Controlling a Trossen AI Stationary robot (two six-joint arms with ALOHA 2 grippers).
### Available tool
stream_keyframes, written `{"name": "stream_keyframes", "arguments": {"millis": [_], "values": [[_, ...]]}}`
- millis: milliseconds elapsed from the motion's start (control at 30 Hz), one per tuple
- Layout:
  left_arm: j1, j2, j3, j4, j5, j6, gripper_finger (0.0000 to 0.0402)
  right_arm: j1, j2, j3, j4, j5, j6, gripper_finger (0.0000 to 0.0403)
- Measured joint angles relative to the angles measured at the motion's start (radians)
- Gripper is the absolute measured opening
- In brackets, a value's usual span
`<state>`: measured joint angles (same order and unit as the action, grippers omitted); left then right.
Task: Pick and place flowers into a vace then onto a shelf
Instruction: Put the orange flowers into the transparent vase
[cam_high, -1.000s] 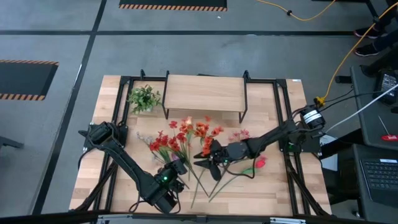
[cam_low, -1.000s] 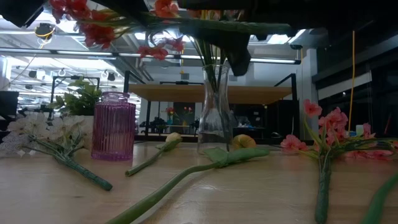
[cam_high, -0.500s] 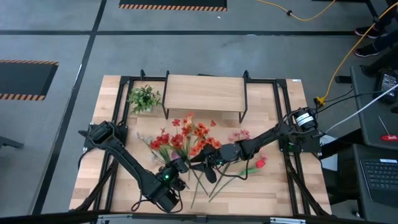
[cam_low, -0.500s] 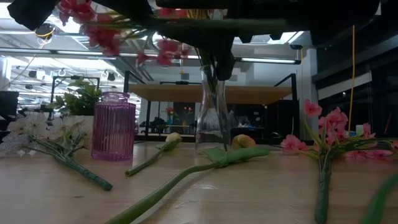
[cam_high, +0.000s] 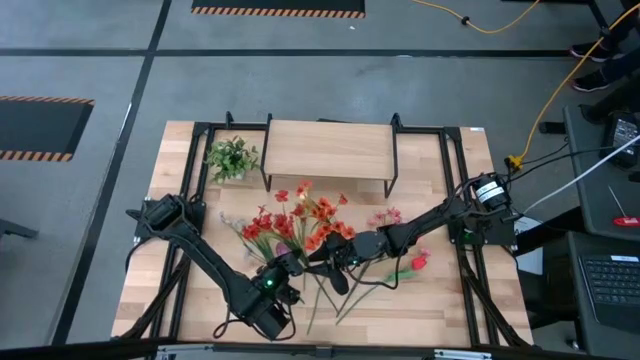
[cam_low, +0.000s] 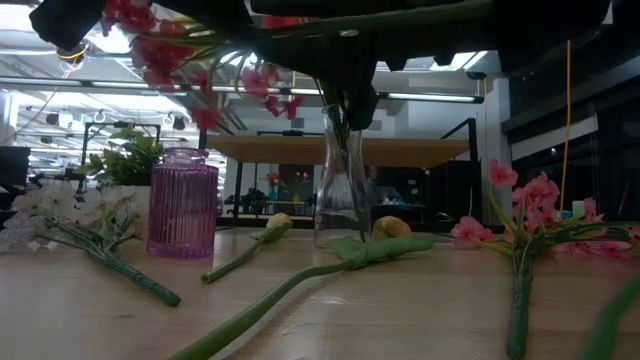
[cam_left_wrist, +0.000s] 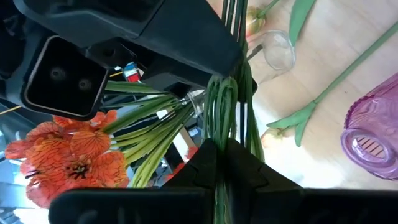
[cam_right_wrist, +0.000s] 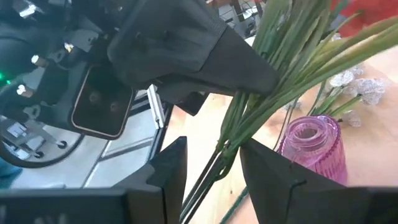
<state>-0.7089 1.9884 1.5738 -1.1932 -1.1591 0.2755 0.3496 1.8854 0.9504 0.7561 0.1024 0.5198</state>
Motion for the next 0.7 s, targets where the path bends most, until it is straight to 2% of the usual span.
{"name": "stream_keyframes", "arguments": {"millis": [167,367,700], "values": [[0.0,0.0,0.0,0.021,0.003,0.0,0.0016,0.0,0.0,0.0,-0.004,-0.002,-0.007,0.011],[-0.006,-0.002,0.0,0.023,0.002,-0.01,0.0036,-0.002,0.0,-0.002,-0.013,0.005,-0.023,0.0016],[-0.062,-0.002,0.0,0.044,0.0,-0.066,0.0077,-0.021,0.0,-0.001,-0.026,-0.015,-0.032,0.0004]]}}
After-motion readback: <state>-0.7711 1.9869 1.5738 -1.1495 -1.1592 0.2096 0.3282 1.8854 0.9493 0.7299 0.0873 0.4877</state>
